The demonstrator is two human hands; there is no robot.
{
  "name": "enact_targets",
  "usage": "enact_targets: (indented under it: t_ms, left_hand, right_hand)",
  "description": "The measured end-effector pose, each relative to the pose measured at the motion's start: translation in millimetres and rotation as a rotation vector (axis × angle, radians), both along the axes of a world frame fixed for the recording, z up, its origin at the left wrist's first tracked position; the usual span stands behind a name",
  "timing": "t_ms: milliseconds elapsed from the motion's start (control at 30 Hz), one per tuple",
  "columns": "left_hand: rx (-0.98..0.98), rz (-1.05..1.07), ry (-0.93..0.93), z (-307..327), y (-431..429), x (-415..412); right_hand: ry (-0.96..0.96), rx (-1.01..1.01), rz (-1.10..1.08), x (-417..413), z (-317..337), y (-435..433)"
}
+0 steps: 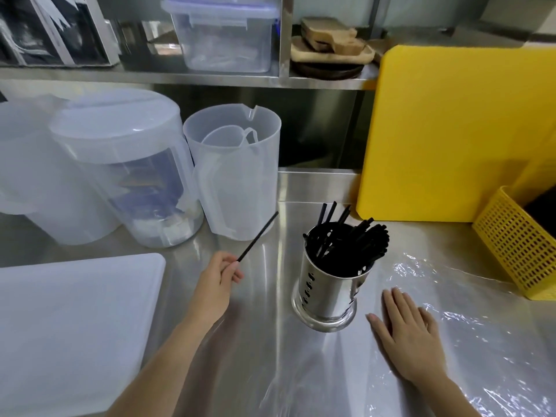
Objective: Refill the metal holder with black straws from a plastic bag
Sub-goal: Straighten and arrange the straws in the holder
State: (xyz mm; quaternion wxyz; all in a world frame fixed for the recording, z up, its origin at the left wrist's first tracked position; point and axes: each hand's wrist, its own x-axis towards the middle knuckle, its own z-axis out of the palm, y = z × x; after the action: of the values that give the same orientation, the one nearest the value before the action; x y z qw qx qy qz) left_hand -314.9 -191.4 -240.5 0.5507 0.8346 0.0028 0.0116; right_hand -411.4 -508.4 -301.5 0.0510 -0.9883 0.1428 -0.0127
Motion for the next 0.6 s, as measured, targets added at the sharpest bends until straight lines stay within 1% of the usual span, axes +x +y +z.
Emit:
enact_targets:
  t_ms: [100,233,367,467,600]
  left_hand:
    - [-0.092,0.002,-0.077,28,-9,-3]
    - [-0.24,0.014,-0.137,64,-28,-9]
    - [-0.347,-0.052,-0.237,111,-52,-21]
    - [-0.365,-0.107,-0.303,147,-70,-30]
    - [-0.294,-0.2,-0.331,170,-96,-35]
  right_hand:
    - [-0.014,0.004,0.0,0,0,-1]
    - [0.057,0.044,-0.02,-1,3,1]
    - [0.086,0.077,-0.033,0,6,2]
    - [0.072,0.081,-0.024,0,5,1]
    - [0.016,0.074,0.001,1,-1,-1]
